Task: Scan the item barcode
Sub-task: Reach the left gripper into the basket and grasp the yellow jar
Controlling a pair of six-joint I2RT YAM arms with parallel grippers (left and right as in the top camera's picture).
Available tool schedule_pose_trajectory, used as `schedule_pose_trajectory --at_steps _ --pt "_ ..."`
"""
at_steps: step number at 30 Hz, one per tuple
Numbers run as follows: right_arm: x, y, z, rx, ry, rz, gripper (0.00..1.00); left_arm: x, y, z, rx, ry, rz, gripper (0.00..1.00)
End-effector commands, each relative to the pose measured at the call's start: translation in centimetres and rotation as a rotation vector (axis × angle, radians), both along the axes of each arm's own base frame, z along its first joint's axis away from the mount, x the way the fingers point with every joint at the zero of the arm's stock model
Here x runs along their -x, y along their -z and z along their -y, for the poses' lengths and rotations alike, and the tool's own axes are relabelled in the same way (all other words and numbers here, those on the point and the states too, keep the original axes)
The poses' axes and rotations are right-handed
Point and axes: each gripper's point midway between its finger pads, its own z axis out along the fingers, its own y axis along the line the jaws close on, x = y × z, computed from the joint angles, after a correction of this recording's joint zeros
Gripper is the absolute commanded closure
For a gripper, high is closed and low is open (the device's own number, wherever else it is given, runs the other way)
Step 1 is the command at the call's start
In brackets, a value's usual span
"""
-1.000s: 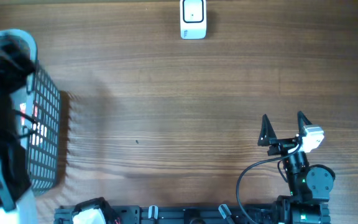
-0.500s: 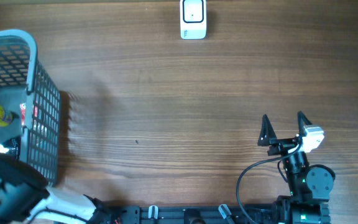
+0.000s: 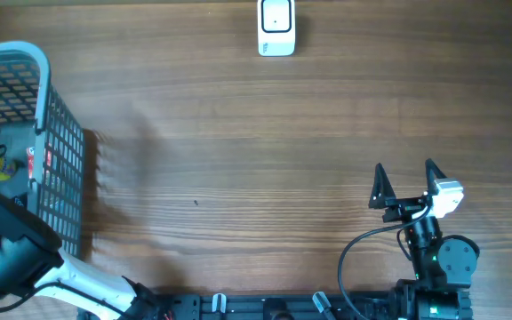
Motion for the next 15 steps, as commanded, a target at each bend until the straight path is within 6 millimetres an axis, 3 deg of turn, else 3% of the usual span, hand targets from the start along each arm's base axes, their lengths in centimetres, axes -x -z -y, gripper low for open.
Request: schedule_pose_trajectory --at_steps 1,7,10,11,12,15 --pt "0.0 -0.2 0.1 -0.013 0.005 0.007 0.00 0.2 0.6 0.0 -0.002 -0.007 -0.022 0.14" --pt "0.0 -0.2 0.1 -0.013 0.005 0.007 0.00 0.6 2.6 1.1 0.027 -0.004 -0.039 0.11" --pt "0.0 -0.2 0.1 -0.012 0.005 0.007 0.00 -0.3 2.7 1.8 0.026 0.022 -0.040 0.12" --pt "0.0 -0.2 0.1 -0.012 0.005 0.007 0.00 -0.5 2.7 2.0 0.023 0.026 -0.041 0.16" --pt "0.0 -0.2 0.1 -0.013 0.005 0.007 0.00 -0.7 2.7 2.1 0.022 0.033 -0.041 0.32" --pt "0.0 -0.2 0.1 -0.013 0.005 0.007 0.00 -0.7 2.6 2.2 0.020 0.035 -0.044 0.36"
